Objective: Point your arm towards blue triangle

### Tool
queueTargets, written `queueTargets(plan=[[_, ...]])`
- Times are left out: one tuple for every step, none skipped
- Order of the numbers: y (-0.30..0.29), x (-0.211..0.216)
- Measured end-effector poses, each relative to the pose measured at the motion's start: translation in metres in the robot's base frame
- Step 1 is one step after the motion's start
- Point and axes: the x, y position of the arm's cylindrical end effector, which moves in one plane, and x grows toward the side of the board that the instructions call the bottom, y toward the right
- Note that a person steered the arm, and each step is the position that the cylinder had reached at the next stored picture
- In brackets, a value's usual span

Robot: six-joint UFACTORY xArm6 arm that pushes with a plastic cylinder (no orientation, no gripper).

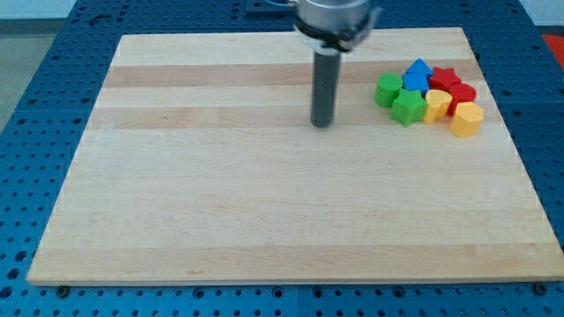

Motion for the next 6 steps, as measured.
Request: queueTargets(plan=[[-0.03,-0.045],[-0.043,-0.052],[-0.043,-0.052],[-0.043,-0.079],[-0.028,-0.118],[0.011,-0.127]])
